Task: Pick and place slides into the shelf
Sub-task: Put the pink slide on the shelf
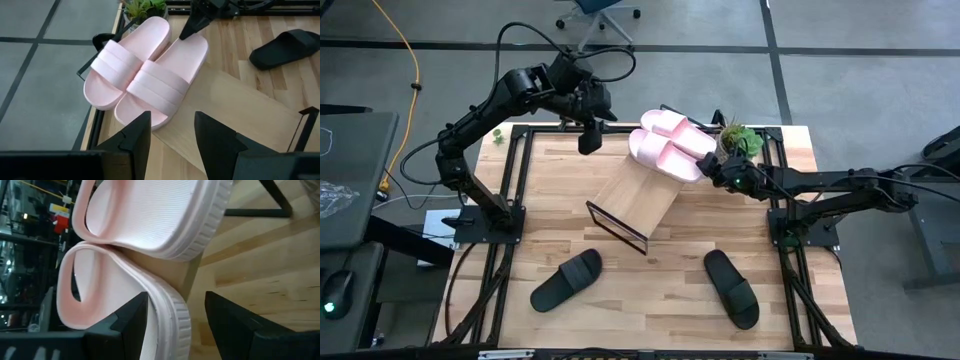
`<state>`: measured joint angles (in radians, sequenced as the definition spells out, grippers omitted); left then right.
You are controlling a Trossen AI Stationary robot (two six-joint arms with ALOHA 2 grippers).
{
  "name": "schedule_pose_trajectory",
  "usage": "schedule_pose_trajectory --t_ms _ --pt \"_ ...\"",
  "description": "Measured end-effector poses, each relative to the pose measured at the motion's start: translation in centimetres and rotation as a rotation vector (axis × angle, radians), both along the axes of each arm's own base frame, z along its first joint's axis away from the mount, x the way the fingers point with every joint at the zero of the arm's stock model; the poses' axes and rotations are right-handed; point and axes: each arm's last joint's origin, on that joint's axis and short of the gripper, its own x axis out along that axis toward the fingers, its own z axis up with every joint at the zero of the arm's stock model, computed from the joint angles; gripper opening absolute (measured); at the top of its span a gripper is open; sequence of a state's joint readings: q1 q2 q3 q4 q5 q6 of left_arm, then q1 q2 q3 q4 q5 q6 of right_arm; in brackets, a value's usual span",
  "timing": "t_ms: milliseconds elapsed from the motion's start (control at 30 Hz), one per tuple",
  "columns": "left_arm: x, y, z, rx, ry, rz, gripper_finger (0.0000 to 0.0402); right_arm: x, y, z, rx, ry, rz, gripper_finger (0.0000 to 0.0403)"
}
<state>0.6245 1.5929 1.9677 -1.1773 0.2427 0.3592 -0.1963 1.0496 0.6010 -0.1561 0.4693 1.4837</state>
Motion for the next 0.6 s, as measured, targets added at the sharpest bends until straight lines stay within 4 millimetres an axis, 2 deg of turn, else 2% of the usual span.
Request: schedule_pose_trajectory --t_ms 300,600 --pt "0.0 -0.1 -0.1 -0.001 0.01 0.0 0.014 -0.5 0.0 0.4 -0.034 0.003 -0.034 0.0188" --pt "0.0 -0.1 -0.1 0.001 0.011 -0.002 0.014 -1.3 0.0 1.6 -0.095 -0.05 -0.089 0.0188"
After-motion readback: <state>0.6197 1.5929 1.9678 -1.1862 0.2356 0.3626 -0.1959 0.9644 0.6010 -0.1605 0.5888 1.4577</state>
